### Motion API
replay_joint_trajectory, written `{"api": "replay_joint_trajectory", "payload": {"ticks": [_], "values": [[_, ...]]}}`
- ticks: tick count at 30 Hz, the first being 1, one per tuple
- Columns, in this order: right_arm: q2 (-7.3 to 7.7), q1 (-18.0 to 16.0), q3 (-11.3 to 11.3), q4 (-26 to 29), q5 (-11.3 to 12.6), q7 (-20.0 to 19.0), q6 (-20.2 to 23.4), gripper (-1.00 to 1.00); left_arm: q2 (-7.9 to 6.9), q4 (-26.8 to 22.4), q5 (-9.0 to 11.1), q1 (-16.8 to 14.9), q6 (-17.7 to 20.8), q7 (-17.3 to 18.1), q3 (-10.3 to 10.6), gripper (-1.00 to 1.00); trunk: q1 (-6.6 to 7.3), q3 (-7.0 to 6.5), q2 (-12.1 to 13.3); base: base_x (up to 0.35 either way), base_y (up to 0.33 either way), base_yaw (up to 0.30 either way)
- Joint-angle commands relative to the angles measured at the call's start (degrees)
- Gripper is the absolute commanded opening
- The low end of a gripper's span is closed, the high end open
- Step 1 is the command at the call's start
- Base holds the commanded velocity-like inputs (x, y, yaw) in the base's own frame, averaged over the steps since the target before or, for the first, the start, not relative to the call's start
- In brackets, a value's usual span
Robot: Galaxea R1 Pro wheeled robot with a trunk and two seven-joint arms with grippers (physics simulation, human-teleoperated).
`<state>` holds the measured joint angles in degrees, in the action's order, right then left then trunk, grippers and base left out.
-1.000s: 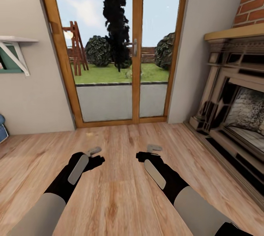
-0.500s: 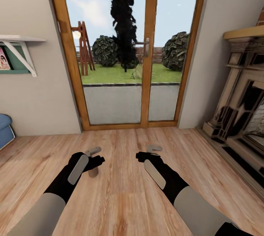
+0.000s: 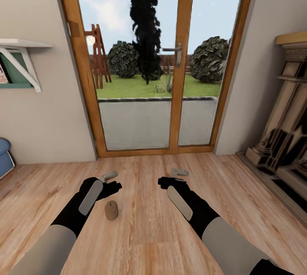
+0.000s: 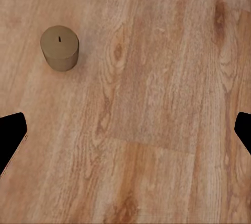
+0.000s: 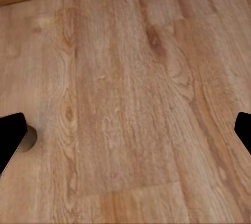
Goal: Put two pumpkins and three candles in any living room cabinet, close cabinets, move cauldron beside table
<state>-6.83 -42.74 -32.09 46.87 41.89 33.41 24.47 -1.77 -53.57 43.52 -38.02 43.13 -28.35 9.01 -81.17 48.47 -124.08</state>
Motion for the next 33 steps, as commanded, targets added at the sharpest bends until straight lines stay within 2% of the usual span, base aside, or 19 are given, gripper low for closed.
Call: {"api": "replay_joint_trajectory", "payload": {"ticks": [1,14,20,26,29,33], "values": [[0.01,-0.1,-0.2,0.1,0.4,0.5,0.1,1.00,-0.07,-0.1,0.6,0.0,0.0,-0.6,0.2,1.00,-0.02,0.06,0.0,0.320,0.074,0.000],[-0.31,-0.1,-0.2,0.1,0.4,1.2,0.1,1.00,-0.12,-0.1,0.6,0.0,0.0,-0.6,0.2,1.00,-0.02,0.06,0.0,0.330,0.050,0.000],[-0.27,-0.1,-0.2,0.1,0.4,1.3,0.1,1.00,-1.95,-0.1,0.8,0.0,0.1,-0.9,0.1,1.00,-0.02,0.06,0.0,0.317,0.042,0.000],[-0.16,-0.1,-0.2,0.0,0.4,1.4,0.2,1.00,-2.88,0.0,0.9,0.0,0.3,-1.6,0.0,1.00,-0.02,0.06,0.0,0.078,0.001,0.000],[-0.14,-0.1,-0.2,0.0,0.3,1.5,0.2,1.00,-3.69,2.2,1.0,-0.4,0.3,-2.2,-1.6,1.00,-0.02,0.06,0.0,0.009,0.000,0.000],[-0.10,-0.1,-0.2,0.0,0.3,2.0,0.4,1.00,-3.42,6.5,1.1,-2.2,0.3,-2.4,-2.3,1.00,-0.02,0.06,0.0,0.002,0.000,0.000]]}}
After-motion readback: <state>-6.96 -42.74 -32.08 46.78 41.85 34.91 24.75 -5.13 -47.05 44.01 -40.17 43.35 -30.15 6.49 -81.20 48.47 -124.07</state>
